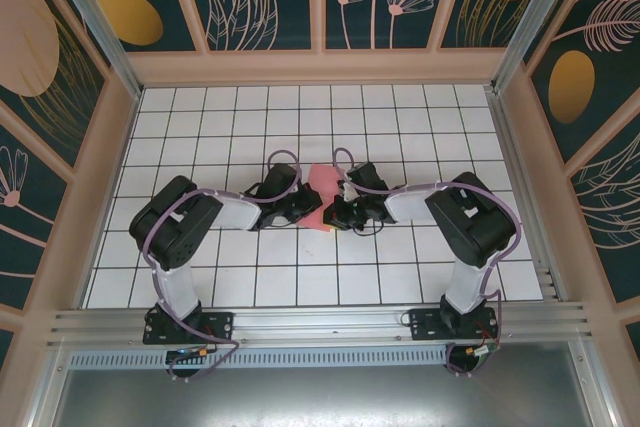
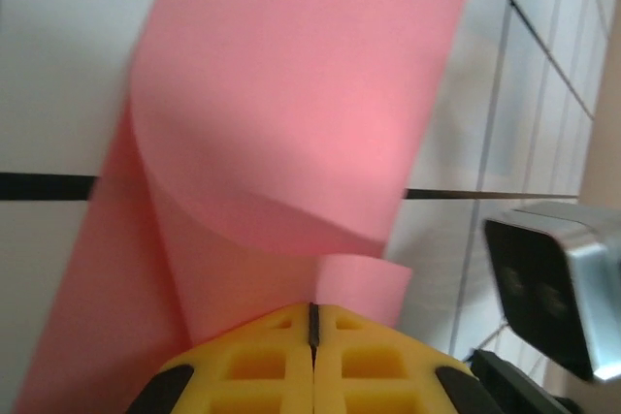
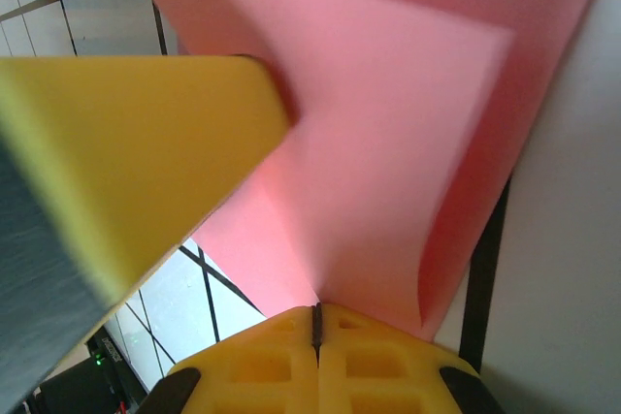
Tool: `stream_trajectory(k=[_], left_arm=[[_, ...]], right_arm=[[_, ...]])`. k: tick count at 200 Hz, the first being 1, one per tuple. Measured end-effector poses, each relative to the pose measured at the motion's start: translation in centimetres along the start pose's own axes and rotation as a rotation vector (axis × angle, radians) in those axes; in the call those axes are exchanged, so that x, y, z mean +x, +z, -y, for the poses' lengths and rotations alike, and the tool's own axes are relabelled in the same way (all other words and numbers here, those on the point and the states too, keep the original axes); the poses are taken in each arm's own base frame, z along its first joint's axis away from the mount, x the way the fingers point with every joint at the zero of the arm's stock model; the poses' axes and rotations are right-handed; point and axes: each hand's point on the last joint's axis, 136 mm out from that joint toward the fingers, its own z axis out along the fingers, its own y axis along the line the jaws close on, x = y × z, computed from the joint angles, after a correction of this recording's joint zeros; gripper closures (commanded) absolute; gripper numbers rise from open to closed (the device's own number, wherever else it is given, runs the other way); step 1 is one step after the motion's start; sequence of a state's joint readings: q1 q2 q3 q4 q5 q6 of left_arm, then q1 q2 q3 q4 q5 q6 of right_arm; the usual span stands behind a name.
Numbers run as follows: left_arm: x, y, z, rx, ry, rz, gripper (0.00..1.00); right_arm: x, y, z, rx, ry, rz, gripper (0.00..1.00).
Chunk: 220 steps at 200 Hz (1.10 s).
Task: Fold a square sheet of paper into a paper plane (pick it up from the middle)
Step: Fold the triangle a second time at the center of the table.
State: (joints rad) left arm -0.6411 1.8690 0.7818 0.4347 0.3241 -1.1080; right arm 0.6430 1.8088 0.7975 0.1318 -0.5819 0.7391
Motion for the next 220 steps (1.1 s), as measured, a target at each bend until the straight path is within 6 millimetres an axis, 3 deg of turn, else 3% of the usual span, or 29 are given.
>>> stream_trajectory(k=[110, 220], left_arm=[[-2.5, -0.1, -0.8, -0.017, -0.017, -0.006, 0.95], [-6.9, -1.3, -2.6, -0.099, -0.006, 0.082, 0.93]], right_arm=[[0.0, 0.0, 0.1, 0.007, -0.025, 0.001, 1.0], [0.1, 0.0, 0.1, 0.005, -0.082, -0.005, 1.0]])
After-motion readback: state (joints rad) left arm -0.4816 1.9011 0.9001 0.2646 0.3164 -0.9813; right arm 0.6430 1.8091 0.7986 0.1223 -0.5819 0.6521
